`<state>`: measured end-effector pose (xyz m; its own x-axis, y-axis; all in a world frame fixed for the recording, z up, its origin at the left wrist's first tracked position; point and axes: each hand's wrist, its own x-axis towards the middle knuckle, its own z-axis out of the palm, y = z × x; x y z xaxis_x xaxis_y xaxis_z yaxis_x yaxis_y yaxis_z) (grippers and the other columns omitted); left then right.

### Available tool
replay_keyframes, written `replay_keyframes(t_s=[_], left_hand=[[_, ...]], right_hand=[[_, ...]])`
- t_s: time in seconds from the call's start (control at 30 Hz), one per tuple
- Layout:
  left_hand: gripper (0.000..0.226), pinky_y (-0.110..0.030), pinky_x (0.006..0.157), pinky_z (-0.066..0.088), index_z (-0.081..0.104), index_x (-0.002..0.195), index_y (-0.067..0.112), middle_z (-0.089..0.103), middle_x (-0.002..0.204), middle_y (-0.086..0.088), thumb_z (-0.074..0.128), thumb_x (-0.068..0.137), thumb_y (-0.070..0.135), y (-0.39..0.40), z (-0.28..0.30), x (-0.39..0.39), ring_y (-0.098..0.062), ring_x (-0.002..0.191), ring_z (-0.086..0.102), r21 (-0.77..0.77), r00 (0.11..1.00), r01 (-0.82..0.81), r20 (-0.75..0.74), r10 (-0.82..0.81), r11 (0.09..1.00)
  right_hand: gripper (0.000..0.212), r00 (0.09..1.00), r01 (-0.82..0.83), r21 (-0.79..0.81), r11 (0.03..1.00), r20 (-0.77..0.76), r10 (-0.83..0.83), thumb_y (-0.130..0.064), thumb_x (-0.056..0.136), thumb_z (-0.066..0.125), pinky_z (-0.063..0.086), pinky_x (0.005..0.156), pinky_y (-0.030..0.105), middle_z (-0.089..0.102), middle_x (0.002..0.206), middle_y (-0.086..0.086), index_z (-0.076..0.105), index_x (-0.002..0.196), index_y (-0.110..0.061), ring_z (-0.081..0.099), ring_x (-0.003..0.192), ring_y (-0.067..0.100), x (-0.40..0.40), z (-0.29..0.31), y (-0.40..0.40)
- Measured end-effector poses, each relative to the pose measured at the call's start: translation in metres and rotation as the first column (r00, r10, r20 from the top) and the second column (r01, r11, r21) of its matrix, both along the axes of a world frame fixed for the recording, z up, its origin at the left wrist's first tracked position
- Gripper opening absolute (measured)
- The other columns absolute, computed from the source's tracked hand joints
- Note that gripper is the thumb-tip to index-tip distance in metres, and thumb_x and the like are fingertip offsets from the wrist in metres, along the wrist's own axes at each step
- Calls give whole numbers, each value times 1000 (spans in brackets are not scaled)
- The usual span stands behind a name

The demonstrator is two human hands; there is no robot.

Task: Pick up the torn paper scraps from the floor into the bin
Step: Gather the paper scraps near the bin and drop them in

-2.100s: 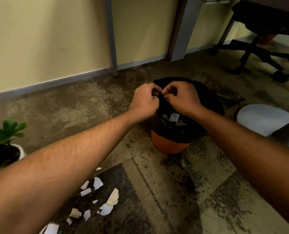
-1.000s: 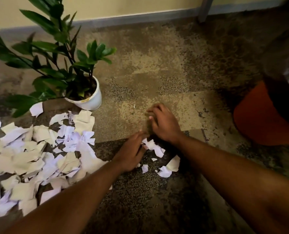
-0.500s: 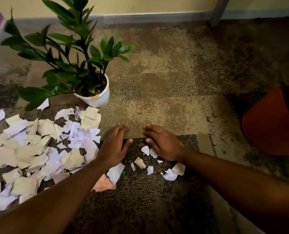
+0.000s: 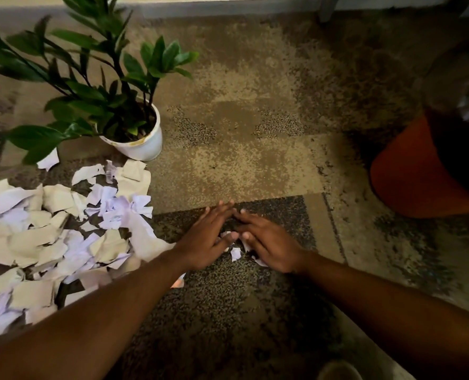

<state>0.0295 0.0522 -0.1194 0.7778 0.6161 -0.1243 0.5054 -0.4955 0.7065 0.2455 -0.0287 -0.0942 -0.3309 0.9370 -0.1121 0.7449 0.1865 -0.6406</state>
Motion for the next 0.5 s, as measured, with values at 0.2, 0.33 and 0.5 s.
replay_keyframes(t_s=[0.2,0.33,0.5], left_hand=[[62,-42,123,15,30,153,20,19,163,6,45,100,49,-20,5,-8,-10,152,4,78,991,-102,92,94,992],[80,-41,124,-2,11,157,16,-3,165,5,22,96,66,-47,0,9,-8,150,-14,-39,966,-258,-1,258,965],[74,-41,124,1,4,158,23,-3,165,11,27,97,59,-69,5,36,-2,149,-12,-303,974,-189,67,219,934]], right_hand=[[55,864,498,101,861,31,-503,-52,105,33,36,117,46,50,152,1,52,145,-20,41,144,20,27,-1,-11],[82,808,568,0,823,190,-557,-70,99,13,5,128,43,11,171,1,26,161,-17,0,158,17,4,-20,-38],[63,895,434,-69,898,-82,-439,-49,105,22,17,127,47,20,169,3,29,160,-18,11,157,15,-40,-11,-56]])
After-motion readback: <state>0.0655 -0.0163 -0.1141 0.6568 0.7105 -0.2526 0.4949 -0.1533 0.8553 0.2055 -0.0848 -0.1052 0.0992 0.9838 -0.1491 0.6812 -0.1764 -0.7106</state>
